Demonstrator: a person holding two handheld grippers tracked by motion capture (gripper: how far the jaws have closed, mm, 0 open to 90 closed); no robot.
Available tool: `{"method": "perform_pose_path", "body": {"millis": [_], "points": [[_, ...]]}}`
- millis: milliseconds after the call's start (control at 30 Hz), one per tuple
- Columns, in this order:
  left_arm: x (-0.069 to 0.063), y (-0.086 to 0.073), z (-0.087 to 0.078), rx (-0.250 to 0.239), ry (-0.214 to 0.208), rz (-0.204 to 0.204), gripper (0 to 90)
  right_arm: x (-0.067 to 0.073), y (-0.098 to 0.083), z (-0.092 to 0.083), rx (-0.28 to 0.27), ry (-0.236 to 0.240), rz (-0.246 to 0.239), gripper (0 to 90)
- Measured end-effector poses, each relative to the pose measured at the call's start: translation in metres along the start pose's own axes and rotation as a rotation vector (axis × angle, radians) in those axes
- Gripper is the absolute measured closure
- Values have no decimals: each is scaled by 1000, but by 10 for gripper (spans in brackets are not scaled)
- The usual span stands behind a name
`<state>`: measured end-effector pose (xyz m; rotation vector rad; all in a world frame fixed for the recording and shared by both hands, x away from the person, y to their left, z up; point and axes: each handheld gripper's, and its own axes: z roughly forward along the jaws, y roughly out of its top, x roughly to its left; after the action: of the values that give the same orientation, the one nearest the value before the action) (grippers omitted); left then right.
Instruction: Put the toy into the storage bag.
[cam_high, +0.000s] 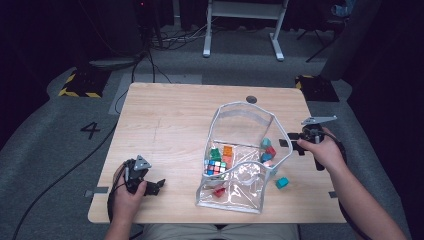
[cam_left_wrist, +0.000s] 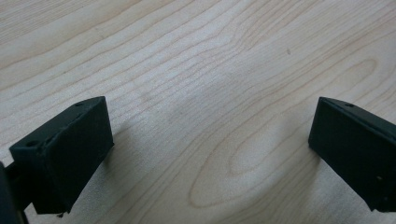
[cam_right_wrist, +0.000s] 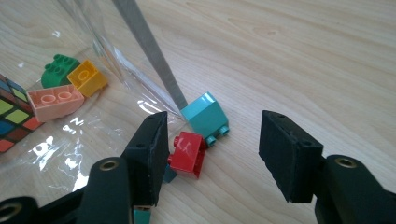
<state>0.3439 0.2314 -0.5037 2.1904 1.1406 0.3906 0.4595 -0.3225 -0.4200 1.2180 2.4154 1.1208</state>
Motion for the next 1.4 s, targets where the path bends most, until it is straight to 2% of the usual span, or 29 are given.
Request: {"method": "perform_pose_path", "body": {"millis": [333, 467, 700, 867, 900, 1000, 1133, 1200, 1333, 1367, 1400], "points": [[0, 0, 0, 0, 0, 0, 0, 9, -8, 33, 52, 13, -17, 432], [0, 0, 0, -1, 0, -2, 0, 11, -12, 44, 61, 13, 8, 433], [0, 0, 0, 0, 0, 0, 0, 11, -15, 56, 79, 15, 18, 466], [0, 0, 0, -1, 0, 0, 0, 8, -17, 57, 102, -16, -9, 518], [0, 0, 0, -1, 0, -1, 0, 9, -17, 57, 103, -16, 9, 526], [0, 0, 0, 0, 0, 0, 0, 7, -19, 57, 125, -21, 5, 568], [0, 0, 0, -1, 0, -2, 0, 6, -22, 58, 165, -25, -8, 666], [0, 0, 0, 0, 0, 0, 0, 4, -22, 57, 165, -36, -21, 674], [0, 0, 0, -2, 0, -1, 0, 3, -20, 52, 160, -35, -16, 678], [0, 0, 0, 0, 1, 0, 0, 5, -19, 50, 155, -34, 0, 678], [0, 0, 0, -1, 0, -2, 0, 3, -18, 48, 156, -33, -14, 678]]}}
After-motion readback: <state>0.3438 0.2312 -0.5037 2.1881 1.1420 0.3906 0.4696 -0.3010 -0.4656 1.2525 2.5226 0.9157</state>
